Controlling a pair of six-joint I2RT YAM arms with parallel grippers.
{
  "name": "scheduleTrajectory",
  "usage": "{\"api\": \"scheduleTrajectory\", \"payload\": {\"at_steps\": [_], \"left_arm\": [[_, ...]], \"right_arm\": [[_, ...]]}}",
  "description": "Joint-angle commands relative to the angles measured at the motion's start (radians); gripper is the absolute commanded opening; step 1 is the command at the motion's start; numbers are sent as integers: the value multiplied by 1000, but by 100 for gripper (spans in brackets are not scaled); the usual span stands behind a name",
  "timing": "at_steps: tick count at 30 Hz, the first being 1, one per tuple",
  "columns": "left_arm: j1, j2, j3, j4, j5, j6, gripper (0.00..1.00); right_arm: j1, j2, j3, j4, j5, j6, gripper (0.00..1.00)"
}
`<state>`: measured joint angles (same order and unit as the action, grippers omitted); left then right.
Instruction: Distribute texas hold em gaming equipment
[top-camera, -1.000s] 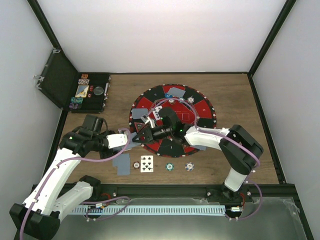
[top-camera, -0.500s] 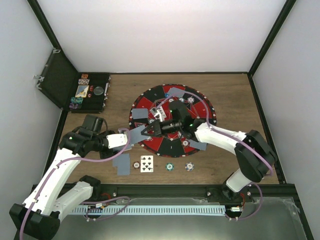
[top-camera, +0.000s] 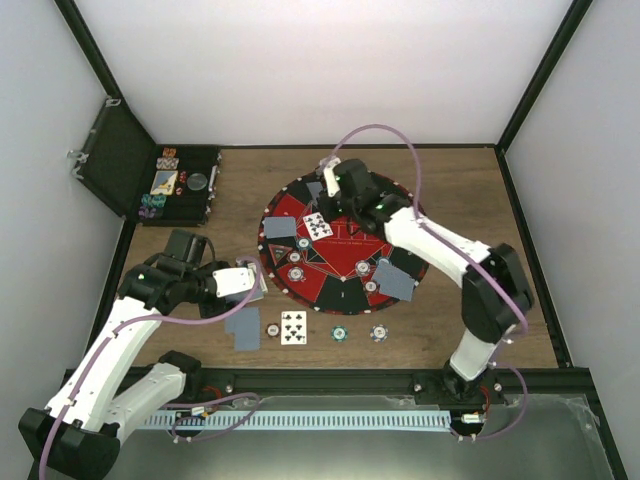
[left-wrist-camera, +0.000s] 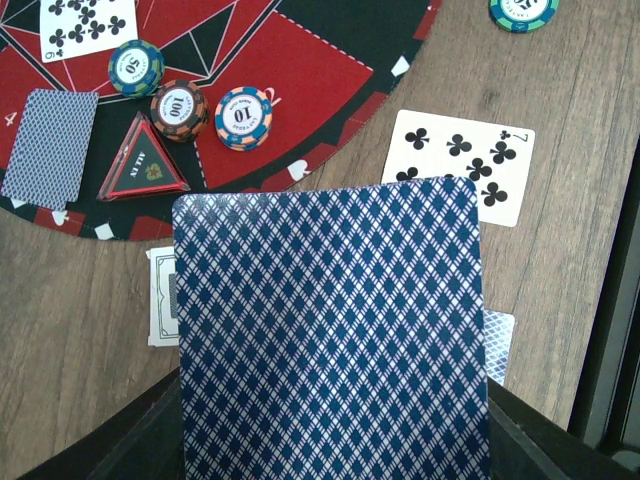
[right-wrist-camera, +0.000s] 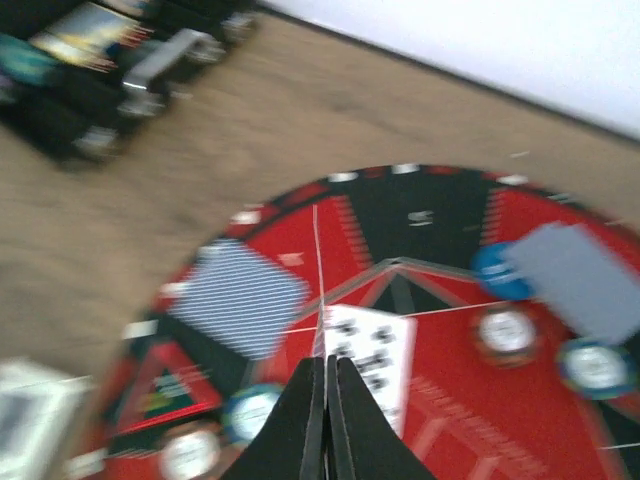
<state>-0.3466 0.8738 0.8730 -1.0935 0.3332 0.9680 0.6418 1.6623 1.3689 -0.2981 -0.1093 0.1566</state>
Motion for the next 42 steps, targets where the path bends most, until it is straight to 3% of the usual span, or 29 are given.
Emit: {"api": "scheduleTrajectory", "payload": {"at_steps": [1, 5, 9, 16, 21, 25, 28, 31, 33, 36, 41, 42], "left_arm": [[1, -20, -11, 13, 0, -14, 4], [2, -21, -12, 11, -8, -15, 4], [2, -16, -3, 9, -11, -17, 4], [2, -14, 4, -4, 7, -16, 4], [1, -15, 6, -2, 5, -16, 4], [1, -20, 17, -7, 1, -16, 4], [1, -27, 18, -10, -3, -14, 4], [1, -29, 20, -15, -5, -14, 4], [1, -30, 26, -18, -4, -15, 4], [2, -29, 33, -21, 1, -15, 4], [2, -22, 37, -21, 7, -12, 4], [2, -21, 38, -20, 7, -13, 4]], "right_arm": [[71, 108, -62, 261, 571, -481, 1], [101, 190, -138, 586, 722, -821, 1], [112, 258, -161, 628, 730, -921, 1], [149, 293, -282, 573, 720, -905, 1], [171, 287, -282, 462, 691, -822, 1], [185, 281, -275, 389, 671, -790, 7], [189, 280, -237, 292, 655, -732, 23], [190, 281, -188, 198, 671, -672, 54], [190, 267, -158, 143, 668, -623, 66], [190, 214, -126, 80, 642, -541, 79], [190, 80, -79, -23, 515, -388, 89], [190, 49, -78, -32, 494, -364, 95]]}}
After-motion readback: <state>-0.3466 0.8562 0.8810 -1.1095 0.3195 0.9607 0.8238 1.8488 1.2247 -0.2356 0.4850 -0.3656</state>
